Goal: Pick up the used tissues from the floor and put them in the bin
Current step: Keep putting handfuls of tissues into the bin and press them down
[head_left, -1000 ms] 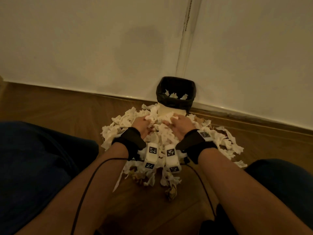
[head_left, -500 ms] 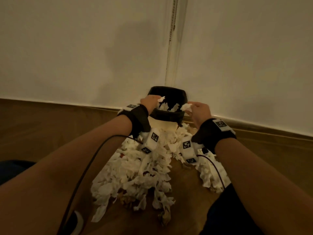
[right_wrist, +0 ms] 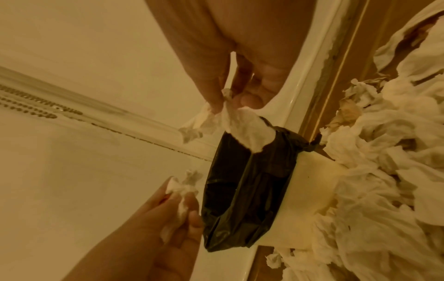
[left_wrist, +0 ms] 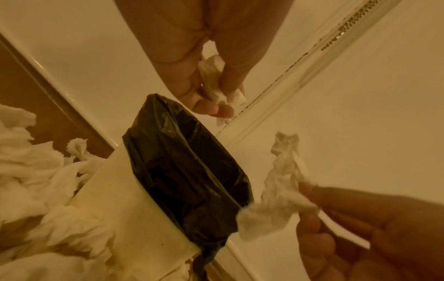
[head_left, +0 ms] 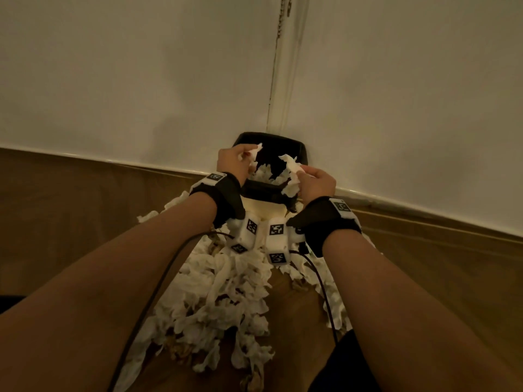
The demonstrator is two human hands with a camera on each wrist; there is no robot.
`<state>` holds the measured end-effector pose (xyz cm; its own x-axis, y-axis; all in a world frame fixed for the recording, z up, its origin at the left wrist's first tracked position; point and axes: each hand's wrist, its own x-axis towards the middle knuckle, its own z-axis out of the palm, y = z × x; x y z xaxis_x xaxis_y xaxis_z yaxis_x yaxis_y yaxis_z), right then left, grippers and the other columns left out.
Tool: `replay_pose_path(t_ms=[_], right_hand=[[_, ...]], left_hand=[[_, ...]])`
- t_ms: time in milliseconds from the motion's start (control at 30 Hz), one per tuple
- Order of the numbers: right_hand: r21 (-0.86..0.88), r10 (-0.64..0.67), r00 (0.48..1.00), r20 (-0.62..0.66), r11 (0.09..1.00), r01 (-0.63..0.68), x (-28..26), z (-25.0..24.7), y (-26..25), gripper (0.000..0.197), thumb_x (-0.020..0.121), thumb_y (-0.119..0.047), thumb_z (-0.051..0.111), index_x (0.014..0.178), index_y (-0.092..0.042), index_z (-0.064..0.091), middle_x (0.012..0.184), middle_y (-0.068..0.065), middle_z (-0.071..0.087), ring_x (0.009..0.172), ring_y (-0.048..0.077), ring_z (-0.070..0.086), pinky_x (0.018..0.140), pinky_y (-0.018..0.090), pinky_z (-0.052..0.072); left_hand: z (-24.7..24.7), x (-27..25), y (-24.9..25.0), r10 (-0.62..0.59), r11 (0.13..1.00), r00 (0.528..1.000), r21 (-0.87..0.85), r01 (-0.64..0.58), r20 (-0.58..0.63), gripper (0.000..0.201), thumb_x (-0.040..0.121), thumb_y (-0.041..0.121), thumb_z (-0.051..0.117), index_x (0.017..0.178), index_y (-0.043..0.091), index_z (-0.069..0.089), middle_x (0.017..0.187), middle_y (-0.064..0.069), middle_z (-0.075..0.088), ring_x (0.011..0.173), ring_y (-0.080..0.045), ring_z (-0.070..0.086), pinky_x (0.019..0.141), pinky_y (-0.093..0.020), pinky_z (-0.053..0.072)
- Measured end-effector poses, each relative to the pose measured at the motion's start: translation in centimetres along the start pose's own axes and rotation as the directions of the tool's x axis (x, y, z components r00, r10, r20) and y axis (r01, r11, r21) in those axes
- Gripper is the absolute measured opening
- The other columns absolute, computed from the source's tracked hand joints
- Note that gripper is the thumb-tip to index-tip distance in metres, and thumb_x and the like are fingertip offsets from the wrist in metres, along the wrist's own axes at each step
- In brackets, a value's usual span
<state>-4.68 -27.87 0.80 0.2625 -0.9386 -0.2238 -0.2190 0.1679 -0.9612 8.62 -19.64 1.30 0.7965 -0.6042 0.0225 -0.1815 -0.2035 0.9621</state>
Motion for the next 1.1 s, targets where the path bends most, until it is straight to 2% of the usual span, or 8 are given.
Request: replay_pose_path(t_ms=[100, 233, 333, 500, 667, 800, 967, 1100], right_hand=[[0.092, 0.014, 0.998, 0.062, 0.996, -0.019, 0.4, 0.2, 0.2, 0.030, 0.090, -0.007, 0.056, 0.120, -0.008, 0.062, 0.113, 0.018, 0.065, 0.089, 0.022, 0.063, 0.086, 0.033, 0.054], [0.445, 0.092, 0.960, 0.266, 0.871, -0.207, 0.1, 0.1, -0.9, 0.048, 0.100, 0.000, 0.032, 0.147, -0.005, 0.025, 0.145, 0.029, 0.032, 0.130, 0.039, 0.041, 0.108, 0.037, 0.036], [0.528, 0.126, 0.952, 0.280, 0.808, -0.262, -0.1, -0.7, -1.9, 0.046, 0.102, -0.005, 0.022, 0.148, -0.001, 0.019, 0.147, 0.031, 0.026, 0.135, 0.040, 0.033, 0.110, 0.036, 0.030], [0.464, 0.093, 0.977, 0.190, 0.869, -0.173, -0.6, -1.1, -2.3, 0.049, 0.094, 0.014, 0.030, 0.140, -0.002, 0.037, 0.134, 0.029, 0.044, 0.118, 0.039, 0.053, 0.098, 0.037, 0.046], [0.386, 0.090, 0.977, 0.195, 0.908, -0.161, -1.7, -1.4, -2.8, 0.037, 0.095, 0.009, 0.032, 0.126, 0.001, 0.051, 0.078, 0.010, 0.055, 0.064, 0.017, 0.055, 0.062, 0.023, 0.051], [0.356, 0.097, 0.966, 0.241, 0.917, -0.181, -3.5, -0.8, -2.5, 0.035, 0.094, 0.008, 0.031, 0.118, -0.002, 0.053, 0.067, 0.007, 0.053, 0.056, 0.015, 0.051, 0.056, 0.023, 0.048], [0.137, 0.066, 0.957, 0.284, 0.985, -0.108, -6.3, -0.1, -0.5, 0.028, 0.097, -0.004, 0.038, 0.115, -0.007, 0.059, 0.069, 0.003, 0.056, 0.058, 0.014, 0.052, 0.055, 0.025, 0.047], [-0.078, 0.067, 0.927, 0.368, 0.996, -0.041, -7.9, -1.0, 1.0, 0.027, 0.099, -0.008, 0.039, 0.117, -0.009, 0.058, 0.076, 0.001, 0.057, 0.064, 0.014, 0.054, 0.058, 0.025, 0.047]], left_hand=[[0.4, 1.1, 0.4, 0.001, 1.000, 1.000, -0.007, -0.001, 0.006, 0.035, 0.094, 0.004, 0.046, 0.126, 0.015, 0.057, 0.107, -0.010, 0.056, 0.069, -0.015, 0.061, 0.057, -0.018, 0.052], [1.2, 1.3, 0.5, -0.107, 0.989, 0.985, -0.087, 0.119, 0.135, 0.067, 0.095, 0.026, 0.051, 0.149, 0.027, 0.012, 0.150, -0.014, 0.028, 0.106, -0.032, 0.061, 0.091, -0.042, 0.052], [1.3, 1.0, 0.0, -0.129, 0.977, 0.975, -0.145, 0.156, 0.183, 0.069, 0.098, 0.032, 0.043, 0.149, 0.033, -0.004, 0.156, -0.012, 0.011, 0.122, -0.037, 0.050, 0.100, -0.044, 0.045], [0.5, 0.3, -0.1, -0.109, 0.974, 0.985, -0.184, 0.133, 0.132, 0.052, 0.101, 0.024, 0.036, 0.148, 0.024, 0.014, 0.147, -0.013, 0.033, 0.113, -0.031, 0.058, 0.095, -0.044, 0.049], [-1.1, -1.7, -0.4, -0.095, 0.993, 0.989, -0.065, 0.103, 0.117, 0.034, 0.100, 0.015, 0.033, 0.132, 0.017, 0.046, 0.113, -0.006, 0.059, 0.078, -0.014, 0.061, 0.062, -0.026, 0.050], [-2.4, -4.5, -1.4, -0.098, 0.994, 0.982, 0.065, 0.088, 0.164, 0.035, 0.097, 0.008, 0.032, 0.122, 0.015, 0.055, 0.085, 0.004, 0.063, 0.067, -0.008, 0.059, 0.055, -0.021, 0.044], [-3.6, -10.0, -3.9, -0.177, 0.963, 0.950, 0.246, 0.112, 0.259, 0.030, 0.096, 0.007, 0.033, 0.109, 0.015, 0.059, 0.094, -0.005, 0.065, 0.071, -0.012, 0.060, 0.055, -0.022, 0.045], [-4.9, -14.7, -7.3, -0.289, 0.907, 0.895, 0.397, 0.142, 0.339, 0.025, 0.094, 0.006, 0.043, 0.107, 0.013, 0.062, 0.099, -0.006, 0.066, 0.071, -0.006, 0.059, 0.049, -0.008, 0.042]])
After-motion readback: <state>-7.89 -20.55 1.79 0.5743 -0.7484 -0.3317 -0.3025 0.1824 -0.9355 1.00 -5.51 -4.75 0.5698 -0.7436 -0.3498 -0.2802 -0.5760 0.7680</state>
